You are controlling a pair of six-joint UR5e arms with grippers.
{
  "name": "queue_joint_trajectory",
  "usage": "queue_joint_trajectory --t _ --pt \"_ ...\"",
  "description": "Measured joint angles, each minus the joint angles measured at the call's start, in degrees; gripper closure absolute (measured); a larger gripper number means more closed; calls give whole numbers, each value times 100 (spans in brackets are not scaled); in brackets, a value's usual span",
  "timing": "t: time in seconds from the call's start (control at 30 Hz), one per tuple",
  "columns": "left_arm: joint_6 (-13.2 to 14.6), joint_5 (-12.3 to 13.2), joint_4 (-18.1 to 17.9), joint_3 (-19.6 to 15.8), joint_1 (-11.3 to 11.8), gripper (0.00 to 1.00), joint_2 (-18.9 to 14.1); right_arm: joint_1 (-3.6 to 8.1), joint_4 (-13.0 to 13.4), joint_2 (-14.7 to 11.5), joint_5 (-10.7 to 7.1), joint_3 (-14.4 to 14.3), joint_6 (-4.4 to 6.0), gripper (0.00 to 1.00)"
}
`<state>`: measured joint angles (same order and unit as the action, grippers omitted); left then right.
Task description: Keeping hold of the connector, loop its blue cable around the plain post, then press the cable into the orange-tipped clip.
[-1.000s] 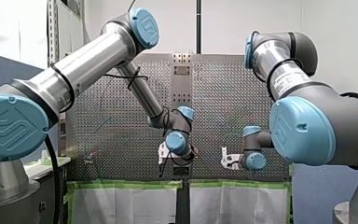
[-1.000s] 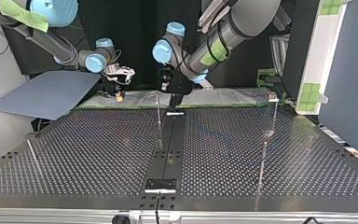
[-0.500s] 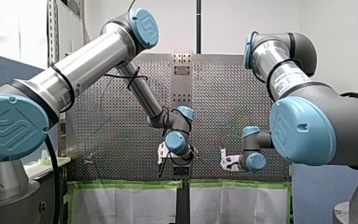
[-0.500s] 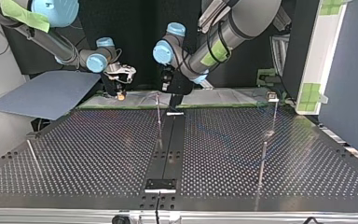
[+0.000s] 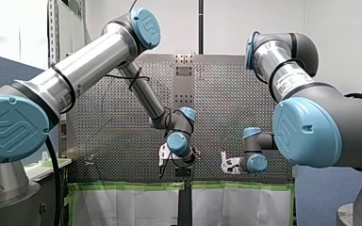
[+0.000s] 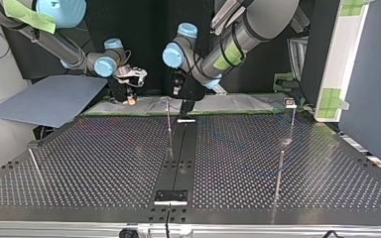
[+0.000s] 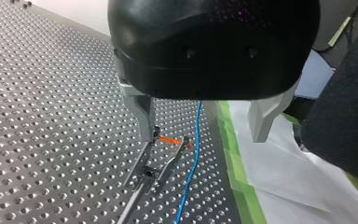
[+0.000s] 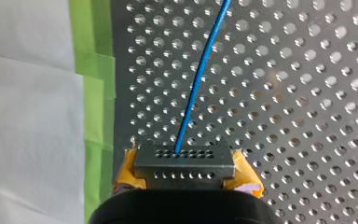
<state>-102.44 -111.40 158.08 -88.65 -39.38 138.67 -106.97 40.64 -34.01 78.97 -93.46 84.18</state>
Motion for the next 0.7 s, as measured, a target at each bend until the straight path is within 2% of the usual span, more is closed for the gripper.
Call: queue_joint_trajectory --t 0.13,0.27,0.37,0.53,0.7 --pt "60 -158 176 1 -45 0 -2 -6 -31 -7 -32 -100 -127 100" --pt "155 -354 349 3 -155 0 -7 16 51 -75 -163 -299 -264 100" --pt "200 -527 441 4 -235 0 -5 29 147 -177 -206 -465 -314 100" --pt "237 -826 514 -3 -369 0 -35 40 287 -418 -213 -734 -322 100" --pt "242 -928 557 -7 -481 0 -176 50 431 -724 -153 -1042 -176 100"
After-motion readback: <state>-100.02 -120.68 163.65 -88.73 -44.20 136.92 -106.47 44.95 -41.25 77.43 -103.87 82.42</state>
